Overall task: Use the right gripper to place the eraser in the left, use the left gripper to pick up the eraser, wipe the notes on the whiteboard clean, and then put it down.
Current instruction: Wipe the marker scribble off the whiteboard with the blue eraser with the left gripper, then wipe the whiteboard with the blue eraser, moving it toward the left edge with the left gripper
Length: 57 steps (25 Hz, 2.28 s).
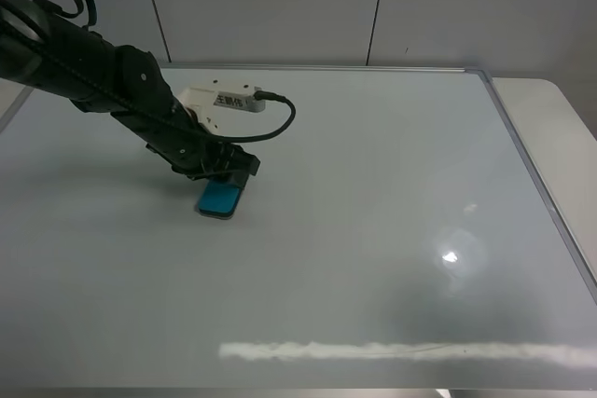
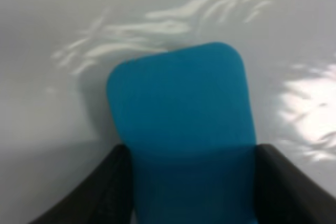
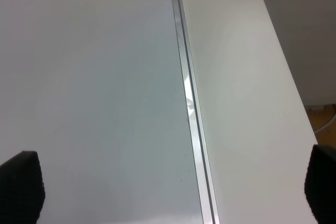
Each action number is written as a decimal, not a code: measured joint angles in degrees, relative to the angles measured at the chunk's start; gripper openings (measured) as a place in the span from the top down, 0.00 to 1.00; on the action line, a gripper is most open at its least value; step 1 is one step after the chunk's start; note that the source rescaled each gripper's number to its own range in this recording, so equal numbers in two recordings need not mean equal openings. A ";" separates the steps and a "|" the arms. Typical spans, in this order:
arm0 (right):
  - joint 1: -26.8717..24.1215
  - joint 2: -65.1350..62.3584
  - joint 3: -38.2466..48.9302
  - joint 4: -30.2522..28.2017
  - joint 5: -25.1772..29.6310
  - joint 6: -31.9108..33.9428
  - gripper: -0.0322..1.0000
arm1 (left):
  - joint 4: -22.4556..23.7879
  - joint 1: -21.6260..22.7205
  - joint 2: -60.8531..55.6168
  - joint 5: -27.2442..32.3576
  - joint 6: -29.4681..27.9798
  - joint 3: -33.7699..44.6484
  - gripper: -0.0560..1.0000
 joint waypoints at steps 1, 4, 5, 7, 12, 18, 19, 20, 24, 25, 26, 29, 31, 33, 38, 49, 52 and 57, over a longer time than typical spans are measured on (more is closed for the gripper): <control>0.00 0.00 0.00 0.00 0.00 0.00 0.00 | 1.04 1.34 -0.26 0.59 0.00 0.00 0.95; 0.00 0.00 0.00 0.00 0.00 0.00 0.00 | 4.48 5.67 -1.16 1.72 -0.06 0.05 0.95; 0.00 0.00 0.00 0.00 0.00 0.00 0.00 | 5.70 6.95 -1.50 2.16 -0.06 0.11 0.95; 0.00 0.00 0.00 0.00 0.00 0.00 0.00 | 8.19 9.89 -2.52 3.75 -0.06 0.23 0.95; 0.00 0.00 0.00 0.00 0.00 0.00 0.00 | 15.65 15.31 -6.94 11.41 0.38 0.61 0.95; 0.00 0.00 0.00 0.00 0.00 0.00 0.00 | 17.49 18.24 -14.71 18.44 0.32 0.73 0.95; 0.00 0.00 0.00 0.00 0.00 0.00 0.00 | 17.64 18.52 -15.93 19.50 -0.01 0.93 0.95; 0.00 0.00 0.00 0.00 0.00 0.00 0.00 | 17.98 18.65 -16.94 20.26 -0.42 1.26 0.95; 0.00 0.00 0.00 0.00 0.00 0.00 0.00 | 21.17 18.75 -21.82 21.29 -4.89 4.72 0.95; 0.00 0.00 0.00 0.00 0.00 0.00 0.00 | 22.02 18.75 -22.92 21.24 -6.15 5.82 0.95; 0.00 0.00 0.00 0.00 0.00 0.00 0.00 | 22.71 18.84 -23.71 21.06 -7.12 6.97 0.95; 0.00 0.00 0.00 0.00 0.00 0.00 0.00 | 24.55 20.10 -24.94 18.15 -9.49 11.20 0.95; 0.00 0.00 0.00 0.00 0.00 0.00 0.00 | 24.93 21.22 -24.85 14.33 -9.84 13.52 0.95; 0.00 0.00 0.00 0.00 0.00 0.00 0.00 | 24.93 22.35 -24.56 11.11 -10.02 14.45 0.95; 0.00 0.00 0.00 0.00 0.00 0.00 0.00 | 24.93 24.06 -21.48 7.44 -10.16 14.86 0.95; 0.00 0.00 0.00 0.00 0.00 0.00 0.00 | 24.76 24.14 -15.98 5.41 -7.62 14.91 0.95; 0.00 0.00 0.00 0.00 0.00 0.00 0.00 | 24.29 24.14 -15.98 5.10 -7.57 14.91 0.95; 0.00 0.00 0.00 0.00 0.00 0.00 0.00 | 22.96 24.14 -15.98 5.20 -7.57 14.91 0.33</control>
